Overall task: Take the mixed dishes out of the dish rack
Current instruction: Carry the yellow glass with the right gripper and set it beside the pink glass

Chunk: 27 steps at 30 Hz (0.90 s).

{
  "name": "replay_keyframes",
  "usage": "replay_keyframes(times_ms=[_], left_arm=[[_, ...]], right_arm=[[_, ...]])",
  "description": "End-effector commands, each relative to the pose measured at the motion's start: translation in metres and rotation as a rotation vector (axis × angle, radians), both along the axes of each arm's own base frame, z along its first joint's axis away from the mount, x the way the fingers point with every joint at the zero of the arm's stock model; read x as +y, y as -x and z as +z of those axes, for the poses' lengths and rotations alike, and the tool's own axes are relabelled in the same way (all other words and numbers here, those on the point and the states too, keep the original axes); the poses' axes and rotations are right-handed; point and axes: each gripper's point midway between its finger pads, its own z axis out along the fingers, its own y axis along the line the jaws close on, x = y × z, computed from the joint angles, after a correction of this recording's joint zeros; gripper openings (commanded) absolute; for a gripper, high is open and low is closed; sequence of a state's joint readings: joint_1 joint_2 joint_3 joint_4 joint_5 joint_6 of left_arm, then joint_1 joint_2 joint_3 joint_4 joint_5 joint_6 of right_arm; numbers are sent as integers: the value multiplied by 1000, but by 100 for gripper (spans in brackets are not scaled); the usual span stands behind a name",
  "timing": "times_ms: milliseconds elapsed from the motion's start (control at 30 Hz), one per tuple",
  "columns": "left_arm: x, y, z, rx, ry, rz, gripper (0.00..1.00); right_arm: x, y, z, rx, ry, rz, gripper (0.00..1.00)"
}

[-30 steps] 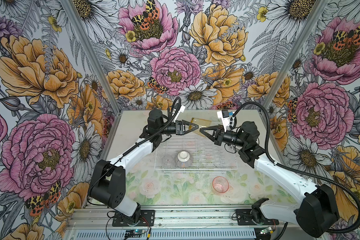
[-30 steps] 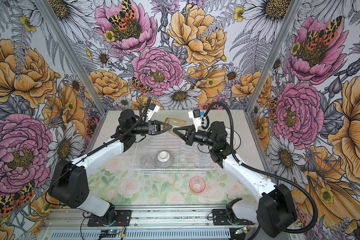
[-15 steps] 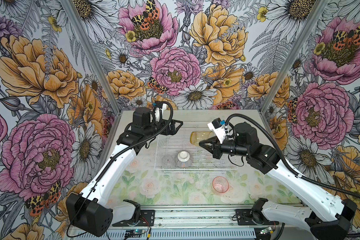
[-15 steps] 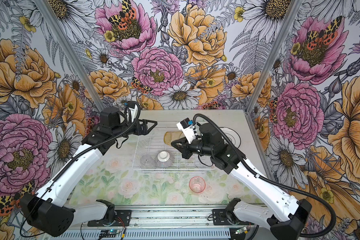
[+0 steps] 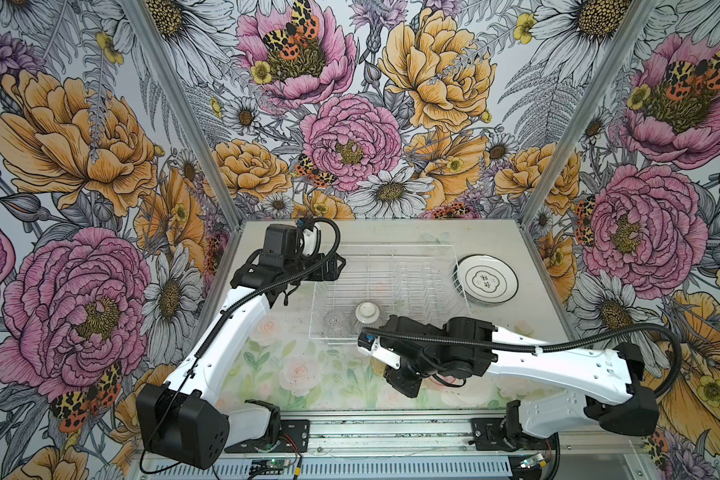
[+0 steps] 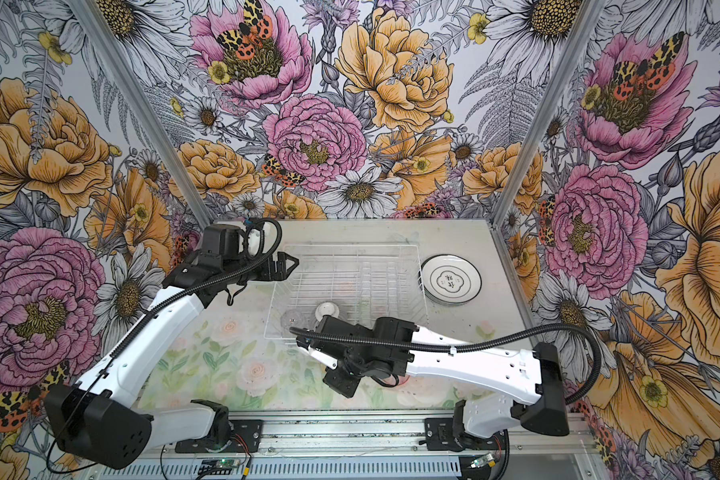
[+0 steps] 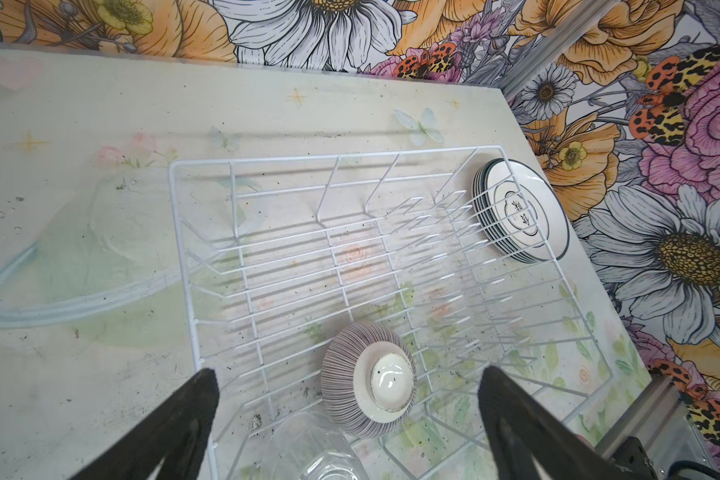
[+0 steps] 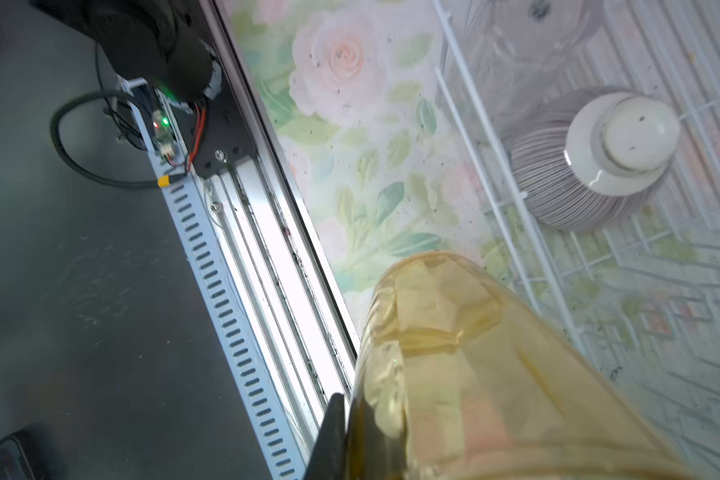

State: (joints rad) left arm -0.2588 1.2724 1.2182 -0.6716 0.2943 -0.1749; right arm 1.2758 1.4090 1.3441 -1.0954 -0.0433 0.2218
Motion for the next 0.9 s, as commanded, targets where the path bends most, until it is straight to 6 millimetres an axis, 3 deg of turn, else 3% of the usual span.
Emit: replay_keyframes(times_ms=[0,367,867], left_arm=[[12,-4,-9,14,-45,29,99],[15,-6,-14,28,-42,27,99],[18,-7,-19,37,-46,23,99]], right_arm=[[-14,-3,-15,-16,96,-4,0],[-18,-5,-74,49,307,52,0],[-27,-28,-114,97,451,50,0]])
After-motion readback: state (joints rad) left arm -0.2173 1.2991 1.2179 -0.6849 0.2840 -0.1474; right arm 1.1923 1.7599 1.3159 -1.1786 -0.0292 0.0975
